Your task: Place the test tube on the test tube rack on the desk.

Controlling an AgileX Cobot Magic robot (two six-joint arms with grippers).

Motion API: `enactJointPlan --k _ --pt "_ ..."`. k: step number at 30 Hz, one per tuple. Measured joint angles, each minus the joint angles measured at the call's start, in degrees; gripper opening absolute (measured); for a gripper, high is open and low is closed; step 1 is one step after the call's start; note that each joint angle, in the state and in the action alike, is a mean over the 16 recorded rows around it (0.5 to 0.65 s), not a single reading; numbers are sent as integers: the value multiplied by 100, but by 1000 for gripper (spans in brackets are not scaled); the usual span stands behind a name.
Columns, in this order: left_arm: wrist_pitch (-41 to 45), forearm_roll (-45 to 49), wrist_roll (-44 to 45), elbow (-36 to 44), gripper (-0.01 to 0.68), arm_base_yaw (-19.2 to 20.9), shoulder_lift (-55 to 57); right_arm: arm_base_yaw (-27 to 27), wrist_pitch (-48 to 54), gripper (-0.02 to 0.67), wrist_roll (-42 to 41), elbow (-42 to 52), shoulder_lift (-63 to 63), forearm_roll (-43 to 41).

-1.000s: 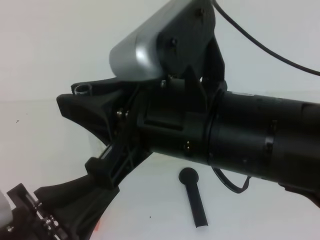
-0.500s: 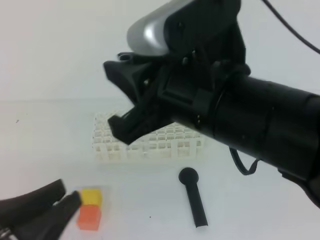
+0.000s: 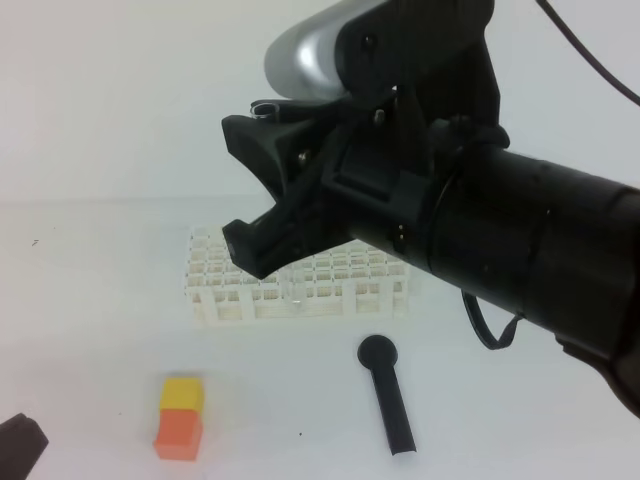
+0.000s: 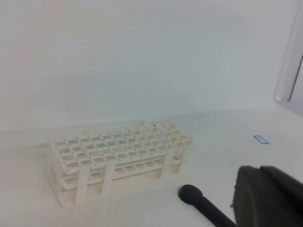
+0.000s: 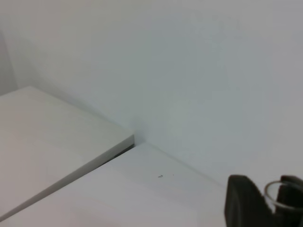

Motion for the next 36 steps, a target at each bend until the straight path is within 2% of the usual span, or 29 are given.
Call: enactJointPlan --k 16,19,25,36 --pt "240 -14 -1 1 -1 0 -158 0 -36 122 -126 0 1 6" --pt "242 -14 -1 1 -1 0 -160 0 -60 122 39 4 4 -192" --pt "255 -15 -1 1 -1 0 -158 0 -112 122 1298 29 49 -1500" --pt "283 -14 -1 1 -1 16 -157 -22 -560 122 4486 -138 931 -4856"
